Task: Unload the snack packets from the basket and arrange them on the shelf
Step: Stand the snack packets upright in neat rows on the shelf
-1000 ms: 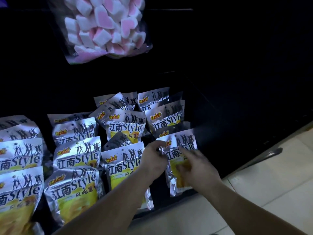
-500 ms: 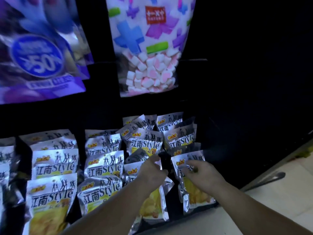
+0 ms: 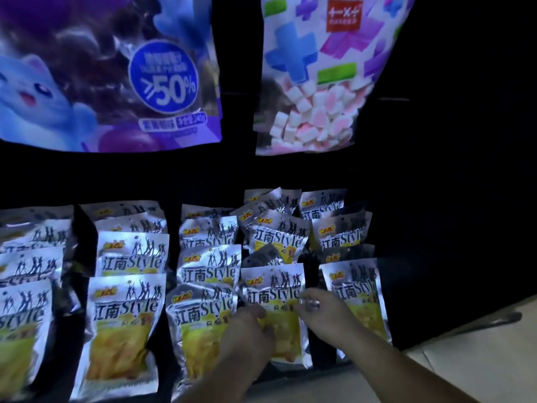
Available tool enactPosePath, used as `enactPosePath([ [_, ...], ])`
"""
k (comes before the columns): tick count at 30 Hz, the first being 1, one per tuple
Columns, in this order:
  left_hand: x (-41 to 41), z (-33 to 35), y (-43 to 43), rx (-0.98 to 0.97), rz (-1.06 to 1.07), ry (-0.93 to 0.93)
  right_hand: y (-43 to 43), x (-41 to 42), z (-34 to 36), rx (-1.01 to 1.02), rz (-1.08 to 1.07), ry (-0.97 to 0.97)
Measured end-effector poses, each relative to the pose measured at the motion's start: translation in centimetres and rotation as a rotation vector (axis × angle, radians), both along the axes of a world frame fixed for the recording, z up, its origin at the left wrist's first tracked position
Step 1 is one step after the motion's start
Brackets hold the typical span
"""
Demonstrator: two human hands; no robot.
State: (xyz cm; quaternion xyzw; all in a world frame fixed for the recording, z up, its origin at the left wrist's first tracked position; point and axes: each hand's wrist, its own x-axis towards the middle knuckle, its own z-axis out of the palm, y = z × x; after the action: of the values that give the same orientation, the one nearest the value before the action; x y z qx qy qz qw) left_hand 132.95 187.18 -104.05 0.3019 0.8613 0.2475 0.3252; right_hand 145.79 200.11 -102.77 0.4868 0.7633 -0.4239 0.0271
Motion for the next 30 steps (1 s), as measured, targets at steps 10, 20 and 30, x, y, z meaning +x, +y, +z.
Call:
enactPosePath([
  [10, -0.2, -2.4, 2.0, -0.012, -0.019, -0.164, 2.1, -3.9, -3.8, 0.073, 0.127, -0.108],
  [20, -1.3, -3.8, 3.2, 0.127, 0.101, -0.514, 2.1, -3.0, -4.1, 0.109, -0.017, -0.063],
  [30, -2.2, -3.2, 5.0, 0.342, 0.367, -0.377, 1.5, -2.9, -1.3, -0.016, -0.232, 0.318],
])
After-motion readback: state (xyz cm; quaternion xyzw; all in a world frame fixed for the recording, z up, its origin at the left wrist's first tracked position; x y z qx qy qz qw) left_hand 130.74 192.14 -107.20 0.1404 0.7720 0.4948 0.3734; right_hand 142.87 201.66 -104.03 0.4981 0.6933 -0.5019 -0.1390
